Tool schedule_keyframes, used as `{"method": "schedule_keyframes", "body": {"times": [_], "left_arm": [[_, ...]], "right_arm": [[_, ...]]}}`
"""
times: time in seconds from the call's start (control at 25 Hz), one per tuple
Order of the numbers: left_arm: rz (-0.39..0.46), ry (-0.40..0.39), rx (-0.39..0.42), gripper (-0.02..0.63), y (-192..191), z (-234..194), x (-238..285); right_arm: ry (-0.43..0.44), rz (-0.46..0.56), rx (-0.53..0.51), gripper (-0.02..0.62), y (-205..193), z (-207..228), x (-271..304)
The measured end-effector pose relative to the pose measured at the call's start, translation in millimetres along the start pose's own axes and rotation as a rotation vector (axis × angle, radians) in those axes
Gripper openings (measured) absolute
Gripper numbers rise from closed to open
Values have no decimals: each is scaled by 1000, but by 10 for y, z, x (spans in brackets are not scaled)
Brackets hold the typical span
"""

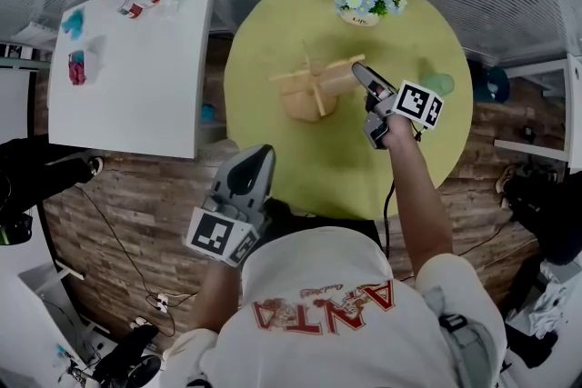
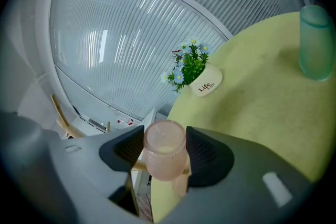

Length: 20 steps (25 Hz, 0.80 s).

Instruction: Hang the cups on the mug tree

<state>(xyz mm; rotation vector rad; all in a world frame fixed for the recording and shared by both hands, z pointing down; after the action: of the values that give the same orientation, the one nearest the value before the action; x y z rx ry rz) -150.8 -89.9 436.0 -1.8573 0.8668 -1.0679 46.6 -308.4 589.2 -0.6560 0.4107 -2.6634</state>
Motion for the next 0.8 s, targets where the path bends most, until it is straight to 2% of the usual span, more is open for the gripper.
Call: {"method": "schedule_keyframes", "body": {"times": [0.24,0.36,0.56,0.68,0.8], "left_arm": [[0,-7,-5,8,-9,37,3],[-1,-9,-6,8,-14,30,-2],[5,-26,-1,8,-8,34,-19],[17,-52,10,8,46,68,-17],[35,-86,25,8,133,120,-5]], "right_arm": [[8,-18,13,245,-84,25,18],[17,-24,-14,245,-97,24,22],[29,13,-75,311,-65,-45,-81],[-5,73,-151,311,6,-126,-298],[-52,145,-277,310,31,-315,-616]]}}
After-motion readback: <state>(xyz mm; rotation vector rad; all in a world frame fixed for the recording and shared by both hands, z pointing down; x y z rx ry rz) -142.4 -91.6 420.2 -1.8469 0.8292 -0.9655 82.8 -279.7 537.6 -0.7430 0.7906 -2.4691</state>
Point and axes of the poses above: the fingertips, and each gripper's own axes: x forward along the fingers, z to its right, y out of its top, the point moved 4 cm from there along -x, backward along the fingers, and after that the axes turned 4 degrees about -z, right-handed, at the moved point
